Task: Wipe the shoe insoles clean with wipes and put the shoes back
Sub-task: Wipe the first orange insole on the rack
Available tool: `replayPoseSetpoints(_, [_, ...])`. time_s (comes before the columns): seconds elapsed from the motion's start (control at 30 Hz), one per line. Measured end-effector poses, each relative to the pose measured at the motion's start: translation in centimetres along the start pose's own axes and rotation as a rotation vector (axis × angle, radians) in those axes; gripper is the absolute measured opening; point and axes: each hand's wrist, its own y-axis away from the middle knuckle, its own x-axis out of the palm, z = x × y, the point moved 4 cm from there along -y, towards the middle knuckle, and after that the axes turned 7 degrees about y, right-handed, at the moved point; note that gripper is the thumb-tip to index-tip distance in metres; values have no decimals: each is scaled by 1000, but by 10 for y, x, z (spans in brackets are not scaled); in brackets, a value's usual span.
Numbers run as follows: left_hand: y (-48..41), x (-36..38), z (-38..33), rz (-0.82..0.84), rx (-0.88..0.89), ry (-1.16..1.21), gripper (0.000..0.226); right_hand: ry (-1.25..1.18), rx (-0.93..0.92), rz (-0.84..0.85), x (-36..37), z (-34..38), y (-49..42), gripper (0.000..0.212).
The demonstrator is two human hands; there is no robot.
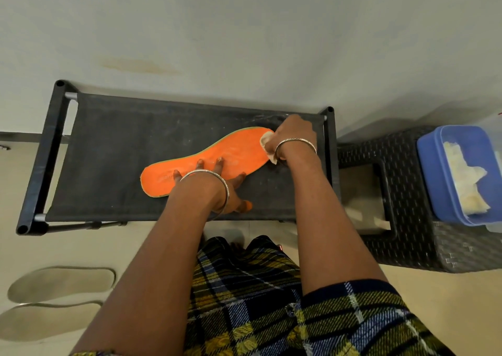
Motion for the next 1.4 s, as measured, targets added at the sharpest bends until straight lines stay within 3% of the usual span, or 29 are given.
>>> replayPoseSetpoints(0.27, [1, -2, 7, -2, 2, 30, 83, 81, -148, 289, 30, 42, 17, 49])
replayPoseSetpoints(0.47, [-2, -2, 10, 4, 5, 12, 82, -74, 46, -6, 6, 12, 2, 45])
replayPoseSetpoints(0.53, [-2, -2, 9, 3, 7, 7, 82, -97, 16, -46, 5, 12, 0, 38])
replayPoseSetpoints(0.63, [-1, -2, 6, -2, 2, -1, 83, -35, -124, -36, 9, 25, 4, 19])
replayPoseSetpoints(0.9, [2, -3, 7, 1, -3, 29, 83, 50, -281, 136, 33, 51, 10, 37])
replayPoseSetpoints(1.17, [3, -4, 9, -1, 17, 21, 83, -50, -47, -119, 12, 13, -10, 24])
replayPoseSetpoints(1.4, [6, -4, 12, -18, -5, 48, 84, -8, -217, 74, 35, 44, 4, 29])
